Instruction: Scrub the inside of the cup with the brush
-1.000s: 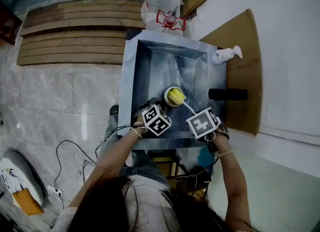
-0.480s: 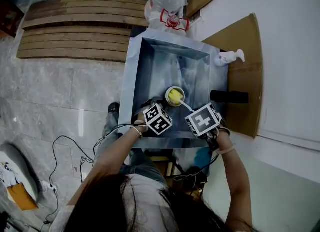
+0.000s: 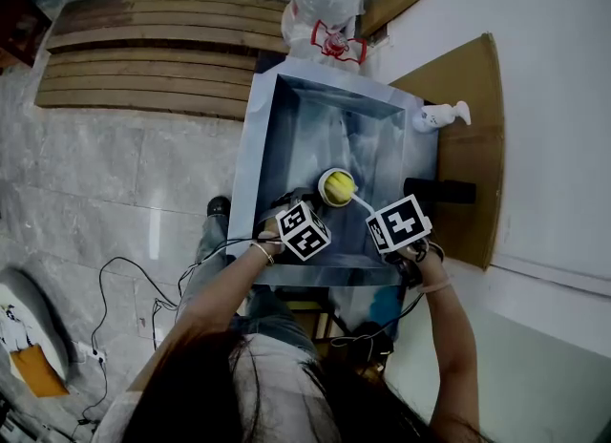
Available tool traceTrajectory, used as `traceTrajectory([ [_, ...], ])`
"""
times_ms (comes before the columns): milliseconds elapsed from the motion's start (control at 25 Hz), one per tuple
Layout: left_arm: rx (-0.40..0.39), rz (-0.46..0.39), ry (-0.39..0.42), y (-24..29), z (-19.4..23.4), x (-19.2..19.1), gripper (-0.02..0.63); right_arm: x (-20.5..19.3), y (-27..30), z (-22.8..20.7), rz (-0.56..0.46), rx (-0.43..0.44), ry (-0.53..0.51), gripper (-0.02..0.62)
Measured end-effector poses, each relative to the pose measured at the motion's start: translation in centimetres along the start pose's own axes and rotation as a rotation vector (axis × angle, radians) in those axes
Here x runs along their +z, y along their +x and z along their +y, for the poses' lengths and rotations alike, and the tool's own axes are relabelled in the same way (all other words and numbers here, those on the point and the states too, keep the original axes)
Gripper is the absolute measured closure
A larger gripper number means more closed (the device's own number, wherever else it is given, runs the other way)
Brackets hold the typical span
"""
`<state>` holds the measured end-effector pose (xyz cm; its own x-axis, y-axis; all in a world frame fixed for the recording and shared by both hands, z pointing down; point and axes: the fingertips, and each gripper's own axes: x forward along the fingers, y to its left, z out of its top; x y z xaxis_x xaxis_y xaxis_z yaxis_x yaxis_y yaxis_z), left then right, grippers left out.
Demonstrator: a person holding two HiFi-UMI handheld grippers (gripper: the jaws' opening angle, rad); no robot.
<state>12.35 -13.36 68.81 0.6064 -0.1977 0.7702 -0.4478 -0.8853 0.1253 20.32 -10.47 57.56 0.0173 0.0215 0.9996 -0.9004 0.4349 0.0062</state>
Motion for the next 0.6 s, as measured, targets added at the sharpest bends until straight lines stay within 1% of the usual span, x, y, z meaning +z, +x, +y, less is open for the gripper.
traceTrajectory([
  [160,0.002,0.0,0.002,0.0,0.0,0.0,0.534,-0.7,0.2,0.6,0.019,0.031,-0.007,0.543],
  [320,0.003,-0.001,0.001,0.0,0.0,-0.1,0.534,-0.5,0.1,1.4,0.024,0.046,-0.037,0.543],
  [600,0.003,0.0,0.004,0.0,0.0,0.0,0.534,0.9,-0.5,1.8,-0.015,0.06,-0.039,0.541],
])
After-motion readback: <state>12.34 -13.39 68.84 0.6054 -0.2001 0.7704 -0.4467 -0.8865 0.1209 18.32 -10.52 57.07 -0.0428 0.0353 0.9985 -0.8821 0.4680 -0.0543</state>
